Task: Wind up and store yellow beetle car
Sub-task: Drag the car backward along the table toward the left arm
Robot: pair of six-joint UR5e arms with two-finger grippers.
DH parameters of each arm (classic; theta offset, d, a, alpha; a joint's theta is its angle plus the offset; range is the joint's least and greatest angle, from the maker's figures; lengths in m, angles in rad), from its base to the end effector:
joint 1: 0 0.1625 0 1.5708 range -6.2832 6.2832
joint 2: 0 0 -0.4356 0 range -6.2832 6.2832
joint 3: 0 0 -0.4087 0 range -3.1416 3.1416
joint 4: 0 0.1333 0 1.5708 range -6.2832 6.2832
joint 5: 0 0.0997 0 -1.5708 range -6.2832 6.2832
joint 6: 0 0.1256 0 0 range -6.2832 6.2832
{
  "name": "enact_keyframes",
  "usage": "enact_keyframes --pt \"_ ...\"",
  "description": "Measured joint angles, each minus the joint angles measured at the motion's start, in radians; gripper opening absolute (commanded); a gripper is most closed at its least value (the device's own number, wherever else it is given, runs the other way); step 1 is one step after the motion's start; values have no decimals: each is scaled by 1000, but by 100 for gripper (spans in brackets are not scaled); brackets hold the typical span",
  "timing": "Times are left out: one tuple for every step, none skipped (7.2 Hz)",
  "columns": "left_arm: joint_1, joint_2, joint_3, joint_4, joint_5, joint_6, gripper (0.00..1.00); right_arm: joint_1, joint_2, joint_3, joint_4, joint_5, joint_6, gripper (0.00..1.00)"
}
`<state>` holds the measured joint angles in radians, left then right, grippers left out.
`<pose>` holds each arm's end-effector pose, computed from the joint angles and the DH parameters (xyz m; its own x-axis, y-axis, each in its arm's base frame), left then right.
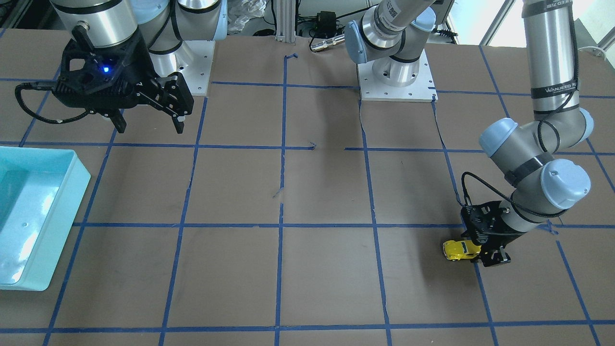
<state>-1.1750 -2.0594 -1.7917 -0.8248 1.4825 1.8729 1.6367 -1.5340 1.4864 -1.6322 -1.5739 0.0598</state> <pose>0.1053 -0.6266 0.1595 -0.0940 0.9937 -0.0610 0.9933 0.0895 -0.0733 0.1680 -0.5271 0.5032 -1.0000 -0.0061 -0.0034 -0.0057 0.9941 -0.1088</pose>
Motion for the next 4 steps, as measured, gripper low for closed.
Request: enact_keyframes --pt "0 1 0 0 2 -1 100 0 0 0 0 0 0 100" --pt "2 4 0 -1 4 -1 100 0 0 0 0 0 0 100" --pt "7 11 2 -11 6 -1 100 0 0 0 0 0 0 100" --pt "33 23 5 -39 8 1 100 0 0 0 0 0 0 100"
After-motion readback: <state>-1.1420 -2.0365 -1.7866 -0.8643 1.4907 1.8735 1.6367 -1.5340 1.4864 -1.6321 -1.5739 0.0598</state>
